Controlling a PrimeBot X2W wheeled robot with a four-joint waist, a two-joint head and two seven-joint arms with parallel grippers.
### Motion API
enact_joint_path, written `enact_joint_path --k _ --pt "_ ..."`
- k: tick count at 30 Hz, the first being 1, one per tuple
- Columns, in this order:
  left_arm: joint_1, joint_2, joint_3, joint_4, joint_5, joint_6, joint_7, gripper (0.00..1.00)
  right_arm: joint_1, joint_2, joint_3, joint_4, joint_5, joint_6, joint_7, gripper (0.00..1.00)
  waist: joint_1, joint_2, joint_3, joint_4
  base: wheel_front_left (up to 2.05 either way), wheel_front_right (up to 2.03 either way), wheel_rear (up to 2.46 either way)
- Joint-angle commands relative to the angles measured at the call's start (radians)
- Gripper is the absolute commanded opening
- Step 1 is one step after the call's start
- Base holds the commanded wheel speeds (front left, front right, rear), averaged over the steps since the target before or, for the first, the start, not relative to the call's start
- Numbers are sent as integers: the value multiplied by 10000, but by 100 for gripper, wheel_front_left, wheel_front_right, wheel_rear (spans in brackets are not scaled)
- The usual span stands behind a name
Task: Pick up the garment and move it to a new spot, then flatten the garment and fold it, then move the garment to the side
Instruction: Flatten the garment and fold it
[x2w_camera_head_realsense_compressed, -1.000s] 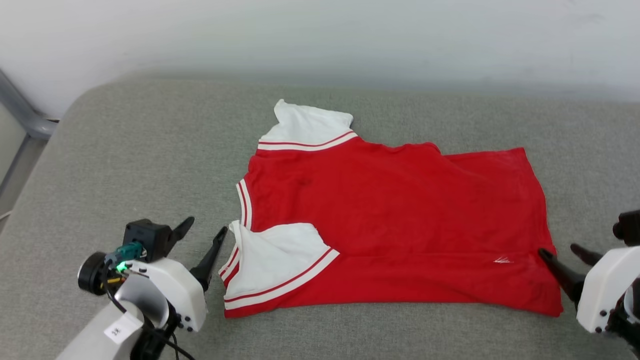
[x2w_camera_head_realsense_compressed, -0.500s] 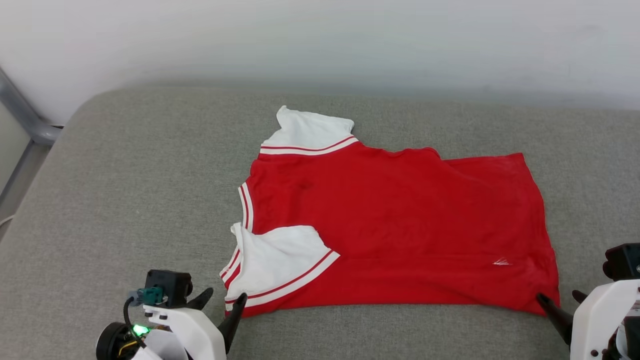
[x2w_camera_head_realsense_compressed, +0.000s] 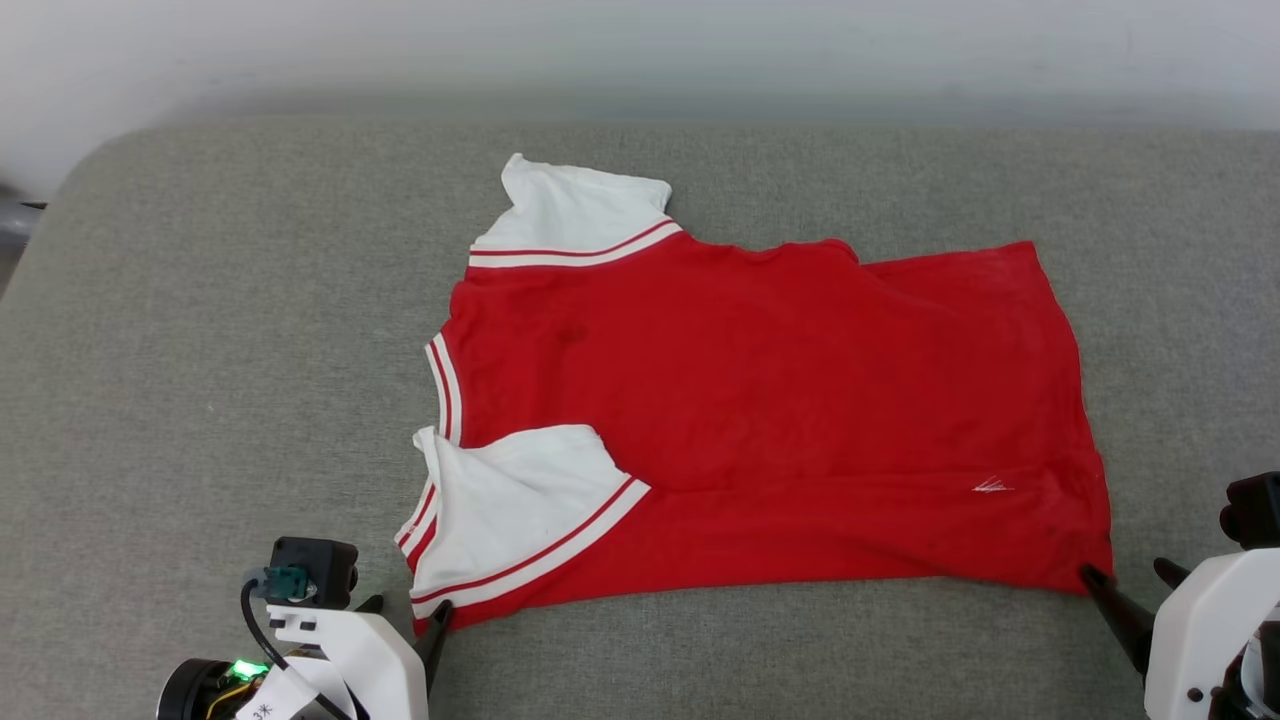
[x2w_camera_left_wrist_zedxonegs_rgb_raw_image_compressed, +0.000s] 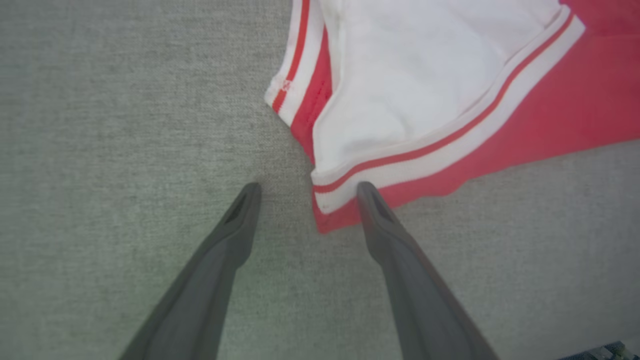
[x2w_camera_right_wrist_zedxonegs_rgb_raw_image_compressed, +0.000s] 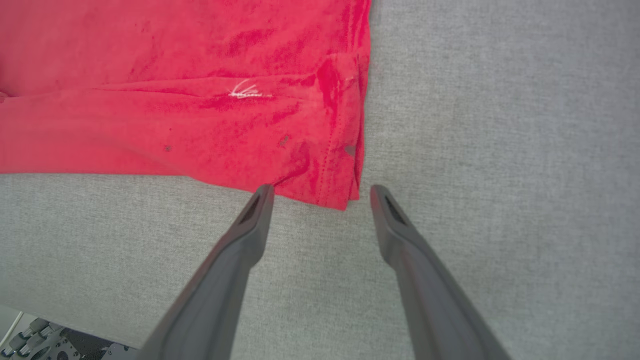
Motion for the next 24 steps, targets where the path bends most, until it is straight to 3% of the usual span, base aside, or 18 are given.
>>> enact_joint_path --k 1,9,11,17,24 --pt "-164 -84 23 212 -2 37 -55 100 -107 21 17 -92 16 -8 -48 100 0 -1 221 -111 0 0 0" --pt "-170 -216 -418 1031 -54 -271 358 100 -209 -98 -5 -172 53 -8 -97 100 0 -1 554 -194 0 0 0" --pt "-137 -293 -556 1278 -174 -472 492 3 -204 -131 -22 -174 12 -8 -88 100 0 -1 588 -173 0 0 0" --pt "-165 -451 -626 1573 -310 -905 215 0 -276 -219 -80 -181 -137 -8 -43 100 0 -1 370 -19 0 0 0" --pt "-449 -290 -218 661 -84 -791 -477 0 -337 -286 -128 168 -460 -8 97 100 0 -1 21 328 0 0 0"
